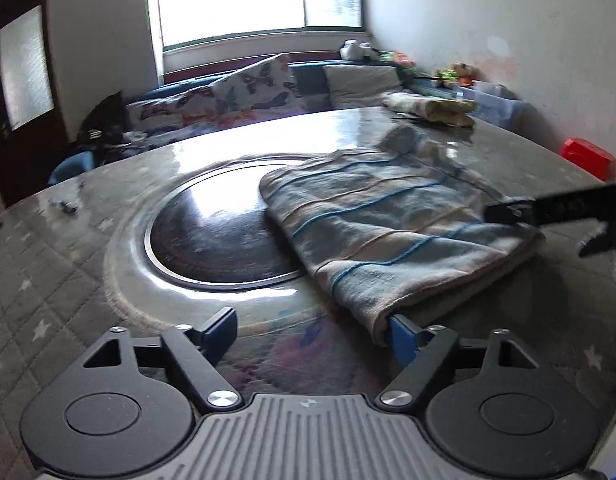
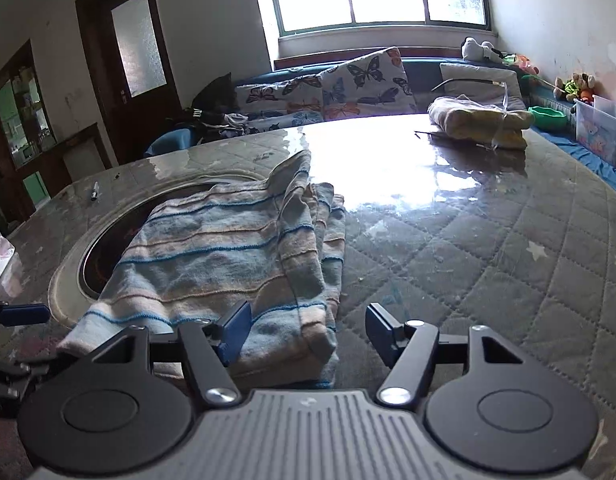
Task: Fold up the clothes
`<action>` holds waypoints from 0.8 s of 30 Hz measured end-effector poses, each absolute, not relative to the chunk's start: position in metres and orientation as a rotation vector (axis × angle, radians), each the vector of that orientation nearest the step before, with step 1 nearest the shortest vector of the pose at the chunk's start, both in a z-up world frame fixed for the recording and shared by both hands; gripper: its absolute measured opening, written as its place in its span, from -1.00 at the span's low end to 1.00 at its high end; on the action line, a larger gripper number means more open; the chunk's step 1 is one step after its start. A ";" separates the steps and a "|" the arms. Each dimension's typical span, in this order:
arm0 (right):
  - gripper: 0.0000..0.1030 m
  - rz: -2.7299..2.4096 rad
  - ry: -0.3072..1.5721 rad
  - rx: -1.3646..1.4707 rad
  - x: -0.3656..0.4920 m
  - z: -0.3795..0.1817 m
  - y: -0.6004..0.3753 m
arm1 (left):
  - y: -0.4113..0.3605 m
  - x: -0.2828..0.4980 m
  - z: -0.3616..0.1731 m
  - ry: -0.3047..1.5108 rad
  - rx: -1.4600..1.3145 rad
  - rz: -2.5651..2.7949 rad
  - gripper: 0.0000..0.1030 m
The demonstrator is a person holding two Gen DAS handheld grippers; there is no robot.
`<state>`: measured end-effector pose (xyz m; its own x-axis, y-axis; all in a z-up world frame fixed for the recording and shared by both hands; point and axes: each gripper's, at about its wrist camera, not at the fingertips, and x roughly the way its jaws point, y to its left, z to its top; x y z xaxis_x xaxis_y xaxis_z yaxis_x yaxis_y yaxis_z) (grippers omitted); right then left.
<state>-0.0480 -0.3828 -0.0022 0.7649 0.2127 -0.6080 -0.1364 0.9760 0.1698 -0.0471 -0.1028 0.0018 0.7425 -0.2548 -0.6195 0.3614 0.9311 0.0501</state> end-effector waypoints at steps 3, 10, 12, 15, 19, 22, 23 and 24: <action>0.37 0.204 0.687 0.107 -0.053 -0.005 -0.378 | -0.093 -0.044 0.001 0.676 0.127 -0.314 0.16; 0.42 0.239 0.679 0.093 -0.068 0.002 -0.372 | -0.075 -0.051 0.002 0.678 0.126 -0.303 0.18; 0.42 0.244 0.650 0.078 -0.068 0.014 -0.373 | -0.071 -0.054 0.008 0.663 0.126 -0.308 0.20; 0.42 0.276 0.590 0.055 -0.063 0.037 -0.374 | -0.065 -0.055 0.022 0.631 0.098 -0.316 0.29; 0.40 0.331 0.555 0.033 -0.042 0.055 -0.369 | -0.070 -0.047 0.040 0.578 0.070 -0.353 0.33; 0.29 0.362 0.556 0.014 -0.018 0.056 -0.361 | -0.086 -0.036 0.046 0.560 0.065 -0.406 0.33; 0.22 0.371 0.565 0.009 -0.010 0.054 -0.357 | -0.093 -0.033 0.046 0.555 0.067 -0.426 0.32; 0.14 0.380 0.574 0.005 -0.001 0.053 -0.354 | -0.099 -0.029 0.045 0.554 0.070 -0.447 0.31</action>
